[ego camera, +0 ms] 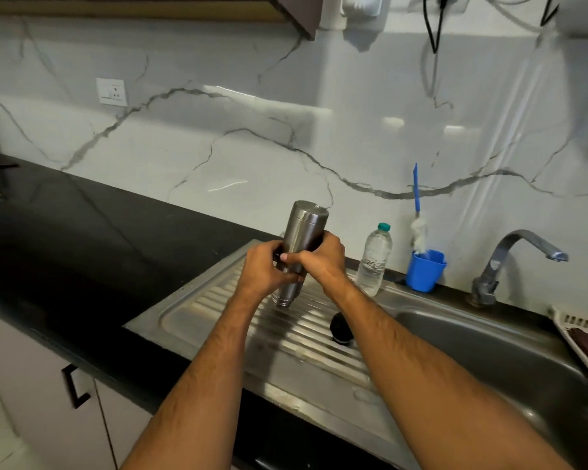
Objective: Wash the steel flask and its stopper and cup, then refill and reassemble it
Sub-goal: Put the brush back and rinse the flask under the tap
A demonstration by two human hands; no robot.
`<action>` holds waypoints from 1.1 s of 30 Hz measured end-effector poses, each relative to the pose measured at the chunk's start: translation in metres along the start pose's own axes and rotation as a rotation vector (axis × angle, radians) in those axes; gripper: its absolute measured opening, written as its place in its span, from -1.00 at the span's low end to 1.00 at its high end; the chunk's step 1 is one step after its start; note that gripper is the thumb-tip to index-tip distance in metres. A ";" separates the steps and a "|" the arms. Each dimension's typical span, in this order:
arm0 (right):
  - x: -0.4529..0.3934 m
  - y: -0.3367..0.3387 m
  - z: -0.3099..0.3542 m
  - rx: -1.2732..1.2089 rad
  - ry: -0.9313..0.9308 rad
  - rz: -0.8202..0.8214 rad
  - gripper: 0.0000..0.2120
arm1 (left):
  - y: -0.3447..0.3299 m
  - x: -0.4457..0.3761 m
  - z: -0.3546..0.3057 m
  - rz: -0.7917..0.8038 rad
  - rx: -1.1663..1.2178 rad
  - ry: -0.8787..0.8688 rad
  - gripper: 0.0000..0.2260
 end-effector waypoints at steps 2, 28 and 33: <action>-0.003 -0.008 -0.004 0.046 0.004 0.003 -0.38 | -0.003 -0.001 0.010 0.004 0.009 0.023 -0.54; -0.008 -0.026 -0.010 0.141 -0.014 0.081 -0.26 | -0.008 -0.005 0.037 0.043 0.088 0.089 -0.46; -0.006 -0.022 -0.010 0.133 -0.031 0.097 -0.26 | -0.006 -0.004 0.037 0.042 0.099 0.113 -0.41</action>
Point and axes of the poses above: each hand's wrist, its own x-axis away from the middle knuckle, its own y-axis out of the back of the hand, z = x × y, the point moved 2 cm from there along -x, towards the middle knuckle, and after that the axes turned 1 degree about -z, right-handed, at the moved point
